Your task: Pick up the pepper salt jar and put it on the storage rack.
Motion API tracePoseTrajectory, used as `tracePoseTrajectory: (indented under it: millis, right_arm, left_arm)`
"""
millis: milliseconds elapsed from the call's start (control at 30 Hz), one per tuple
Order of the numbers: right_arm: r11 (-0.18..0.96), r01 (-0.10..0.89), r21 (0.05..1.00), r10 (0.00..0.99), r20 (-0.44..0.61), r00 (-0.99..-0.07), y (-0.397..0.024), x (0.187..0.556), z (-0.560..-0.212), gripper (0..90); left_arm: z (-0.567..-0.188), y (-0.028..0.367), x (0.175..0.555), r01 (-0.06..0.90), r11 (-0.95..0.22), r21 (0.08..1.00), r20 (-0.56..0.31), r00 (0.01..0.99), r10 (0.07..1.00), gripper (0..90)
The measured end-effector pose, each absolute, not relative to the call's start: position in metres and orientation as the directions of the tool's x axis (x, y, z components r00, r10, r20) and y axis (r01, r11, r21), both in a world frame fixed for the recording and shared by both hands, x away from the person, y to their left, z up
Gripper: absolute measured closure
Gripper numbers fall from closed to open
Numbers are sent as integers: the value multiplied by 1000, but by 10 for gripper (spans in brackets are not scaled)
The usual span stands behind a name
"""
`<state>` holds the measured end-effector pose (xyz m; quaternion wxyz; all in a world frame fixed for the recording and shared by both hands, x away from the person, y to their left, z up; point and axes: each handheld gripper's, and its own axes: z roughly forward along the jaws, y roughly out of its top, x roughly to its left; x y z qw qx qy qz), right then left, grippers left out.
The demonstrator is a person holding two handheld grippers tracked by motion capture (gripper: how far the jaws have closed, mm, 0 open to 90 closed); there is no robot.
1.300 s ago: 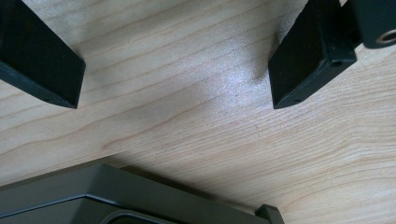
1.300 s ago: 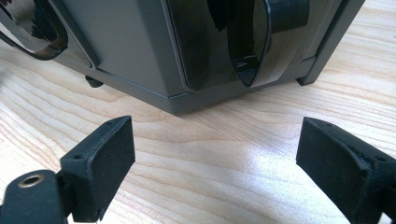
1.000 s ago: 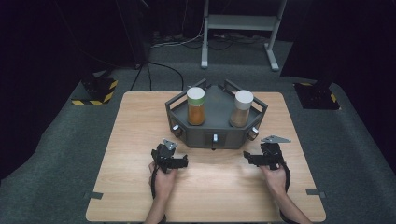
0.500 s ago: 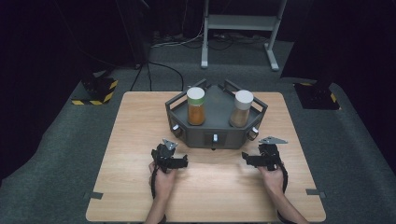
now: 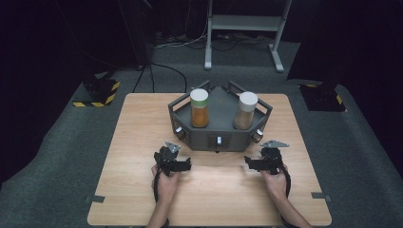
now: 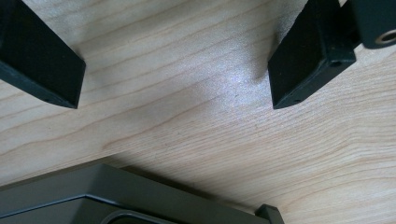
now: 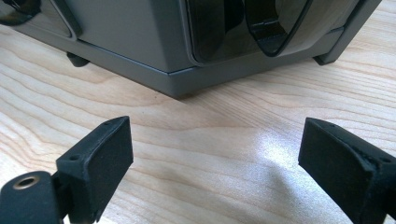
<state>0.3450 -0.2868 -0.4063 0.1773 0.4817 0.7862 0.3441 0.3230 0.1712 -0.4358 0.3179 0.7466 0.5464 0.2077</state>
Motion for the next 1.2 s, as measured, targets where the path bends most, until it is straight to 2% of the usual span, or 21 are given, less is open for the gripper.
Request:
tracePoseTrajectory:
  millis: [1200]
  right_arm:
    - [323,644,694,901,-18,-433,-269,342,-422,38]
  left_arm:
    - [-436,171,322,683,-201,702,-36,316,948,47]
